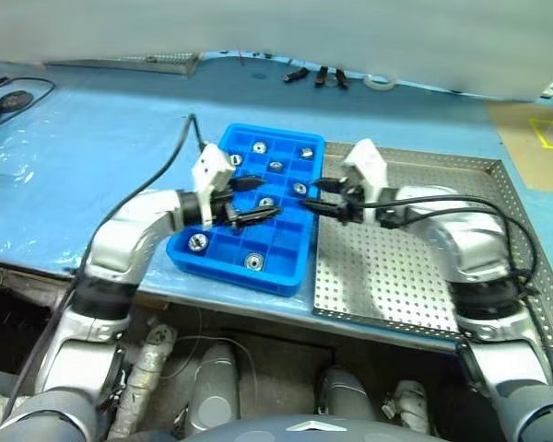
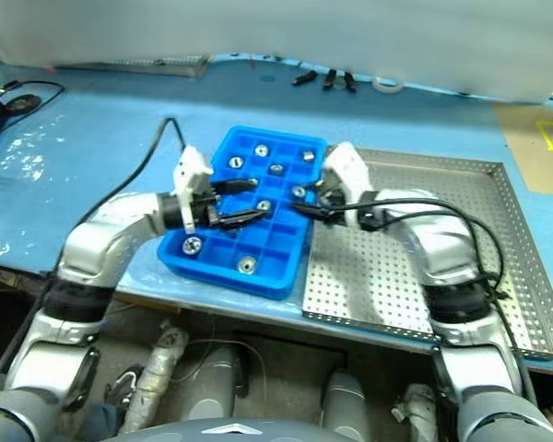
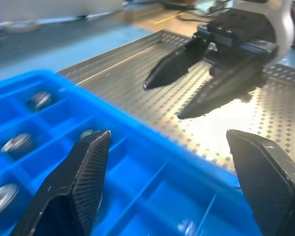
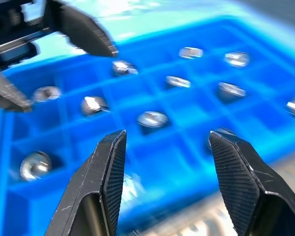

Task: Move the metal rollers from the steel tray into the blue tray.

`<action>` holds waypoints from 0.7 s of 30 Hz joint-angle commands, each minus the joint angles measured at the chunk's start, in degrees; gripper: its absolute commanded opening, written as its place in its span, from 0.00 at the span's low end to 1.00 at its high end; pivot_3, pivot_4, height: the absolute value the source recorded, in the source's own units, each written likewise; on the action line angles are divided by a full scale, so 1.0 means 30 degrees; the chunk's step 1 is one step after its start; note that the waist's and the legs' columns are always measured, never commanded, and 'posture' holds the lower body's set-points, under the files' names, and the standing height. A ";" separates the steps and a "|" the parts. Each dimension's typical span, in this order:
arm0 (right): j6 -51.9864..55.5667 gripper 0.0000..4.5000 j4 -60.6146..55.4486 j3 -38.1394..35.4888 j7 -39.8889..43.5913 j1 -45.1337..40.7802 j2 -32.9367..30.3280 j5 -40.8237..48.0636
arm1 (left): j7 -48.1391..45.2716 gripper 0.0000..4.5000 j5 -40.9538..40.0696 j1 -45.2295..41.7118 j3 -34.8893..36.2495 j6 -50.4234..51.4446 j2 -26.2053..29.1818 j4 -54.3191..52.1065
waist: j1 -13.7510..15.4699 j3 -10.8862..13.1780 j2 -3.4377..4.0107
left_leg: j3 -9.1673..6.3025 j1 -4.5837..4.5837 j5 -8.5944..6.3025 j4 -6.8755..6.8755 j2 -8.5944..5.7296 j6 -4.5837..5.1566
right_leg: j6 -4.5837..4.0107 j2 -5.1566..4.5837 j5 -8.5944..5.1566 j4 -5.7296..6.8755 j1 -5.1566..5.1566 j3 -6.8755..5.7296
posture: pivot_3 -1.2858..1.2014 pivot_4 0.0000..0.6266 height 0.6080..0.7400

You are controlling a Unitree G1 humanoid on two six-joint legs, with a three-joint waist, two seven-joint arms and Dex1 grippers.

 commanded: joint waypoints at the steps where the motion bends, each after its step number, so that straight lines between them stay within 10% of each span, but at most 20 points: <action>1: 0.0858 0.63 -0.2400 -0.2056 -0.1133 0.1603 -0.0816 0.0385 | -0.1035 0.88 0.0810 -0.1460 -0.1073 -0.1606 -0.1103 0.2063 | -0.0304 0.0000 0.0001 | 0.0006 -0.0006 -0.0010 0.0015 0.0000 0.0018 | 0.0001 0.0006 0.0000 -0.0005 -0.0002 0.0006 | 0.43 0.24 1.00; 21: -0.2896 0.63 -0.0741 -0.7613 -0.8369 0.9449 0.1837 -0.1913 | -0.6136 0.88 0.2425 -0.6155 -0.2242 -0.4815 -0.5149 0.9594 | -0.3018 -0.0011 0.0011 | 0.0099 -0.0016 -0.0162 0.0141 -0.0010 0.0263 | -0.0005 -0.0024 0.0000 -0.0106 0.0034 0.0078 | 0.32 0.24 1.00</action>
